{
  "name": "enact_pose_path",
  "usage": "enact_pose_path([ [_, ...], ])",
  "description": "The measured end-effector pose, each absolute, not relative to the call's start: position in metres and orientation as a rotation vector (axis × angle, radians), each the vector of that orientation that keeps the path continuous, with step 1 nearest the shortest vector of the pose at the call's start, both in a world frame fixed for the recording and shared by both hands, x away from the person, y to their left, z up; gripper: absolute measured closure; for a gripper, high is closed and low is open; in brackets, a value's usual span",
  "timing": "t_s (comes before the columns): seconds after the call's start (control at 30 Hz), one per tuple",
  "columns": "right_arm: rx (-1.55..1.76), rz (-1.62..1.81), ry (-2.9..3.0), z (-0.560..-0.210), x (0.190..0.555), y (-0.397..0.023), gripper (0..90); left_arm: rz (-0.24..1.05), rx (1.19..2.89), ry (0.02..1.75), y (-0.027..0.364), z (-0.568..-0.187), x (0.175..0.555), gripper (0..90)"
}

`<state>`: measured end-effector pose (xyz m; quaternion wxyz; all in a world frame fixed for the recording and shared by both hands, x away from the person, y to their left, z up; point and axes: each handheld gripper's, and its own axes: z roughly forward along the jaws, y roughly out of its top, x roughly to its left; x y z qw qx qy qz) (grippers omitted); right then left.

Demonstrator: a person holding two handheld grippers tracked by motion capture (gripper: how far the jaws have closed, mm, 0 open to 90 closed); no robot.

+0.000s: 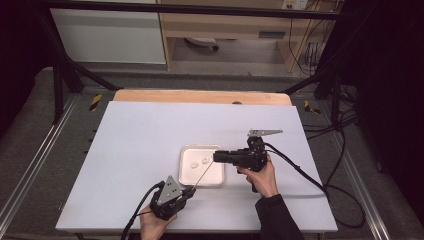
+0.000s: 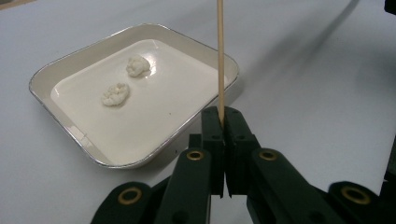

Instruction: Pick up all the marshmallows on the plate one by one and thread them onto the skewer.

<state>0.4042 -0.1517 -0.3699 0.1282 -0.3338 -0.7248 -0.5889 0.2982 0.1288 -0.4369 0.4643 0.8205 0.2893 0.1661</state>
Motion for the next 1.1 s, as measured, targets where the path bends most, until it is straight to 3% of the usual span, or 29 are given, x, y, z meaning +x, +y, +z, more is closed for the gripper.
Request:
enact_pose_path([
  [1.1, -0.908, -1.759, -2.186, -0.385, 0.389, -0.139, 80.6, 0.407, 2.012, 0.756, 0.118, -0.438, 0.3, 88.5],
])
